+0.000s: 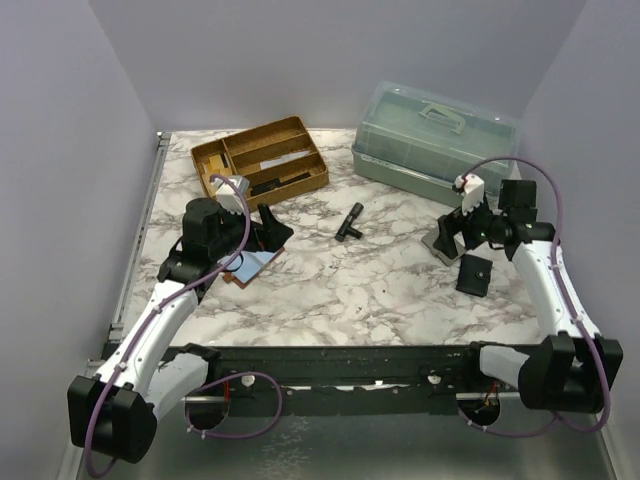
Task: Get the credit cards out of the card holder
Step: Pick up the card holder from the center of the board.
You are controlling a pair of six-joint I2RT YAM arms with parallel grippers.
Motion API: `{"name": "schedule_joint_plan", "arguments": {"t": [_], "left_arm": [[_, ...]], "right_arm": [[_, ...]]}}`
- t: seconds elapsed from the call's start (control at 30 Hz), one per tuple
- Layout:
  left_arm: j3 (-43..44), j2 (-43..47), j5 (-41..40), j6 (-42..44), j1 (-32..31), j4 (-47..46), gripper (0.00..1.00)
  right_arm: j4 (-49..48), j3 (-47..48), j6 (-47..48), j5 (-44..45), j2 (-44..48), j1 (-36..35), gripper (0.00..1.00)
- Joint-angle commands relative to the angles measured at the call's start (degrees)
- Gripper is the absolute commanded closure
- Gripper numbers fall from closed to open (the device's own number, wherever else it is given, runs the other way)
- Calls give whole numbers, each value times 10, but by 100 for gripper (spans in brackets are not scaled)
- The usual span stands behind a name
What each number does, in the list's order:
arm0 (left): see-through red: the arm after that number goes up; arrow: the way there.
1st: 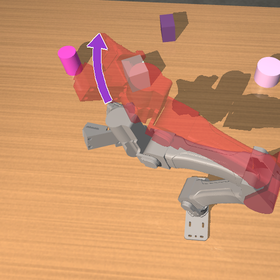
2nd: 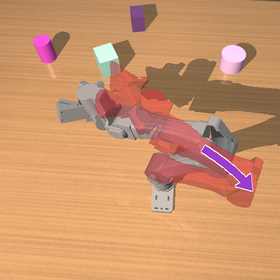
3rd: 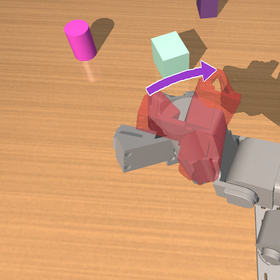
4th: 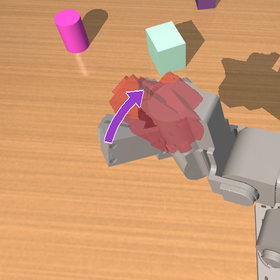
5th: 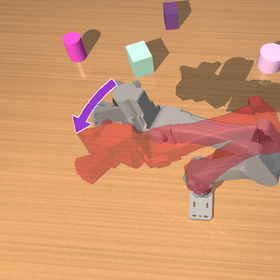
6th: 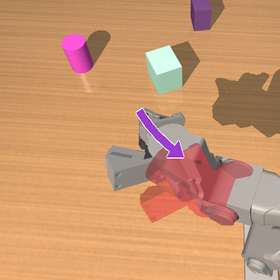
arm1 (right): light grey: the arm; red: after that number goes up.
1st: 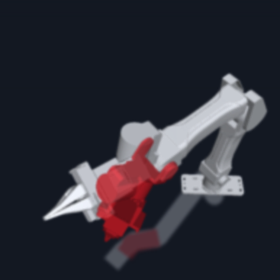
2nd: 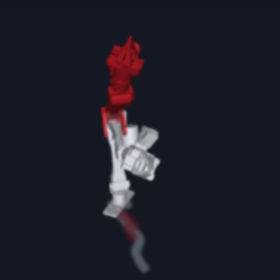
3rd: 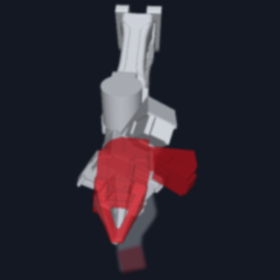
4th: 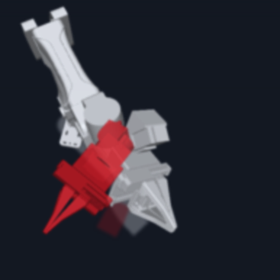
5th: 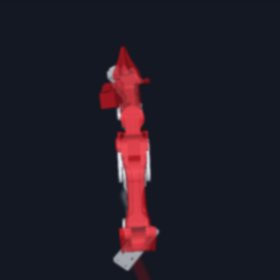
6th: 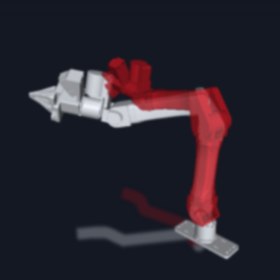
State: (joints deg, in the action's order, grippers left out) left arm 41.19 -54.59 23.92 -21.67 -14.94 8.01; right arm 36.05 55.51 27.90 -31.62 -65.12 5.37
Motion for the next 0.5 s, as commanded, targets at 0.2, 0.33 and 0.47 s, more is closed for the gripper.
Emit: {"name": "schedule_joint_plan", "arguments": {"t": [0.2,0.33,0.47], "left_arm": [[-15,38,-23,21,4,-4,1],[-16,38,-19,18,4,-4,1],[-17,37,-17,17,4,-4,1]], "right_arm": [[-78,-92,94,97,-122,4,1],[-109,-87,93,146,-170,6,1],[-107,-69,79,122,-182,20,1]]}}
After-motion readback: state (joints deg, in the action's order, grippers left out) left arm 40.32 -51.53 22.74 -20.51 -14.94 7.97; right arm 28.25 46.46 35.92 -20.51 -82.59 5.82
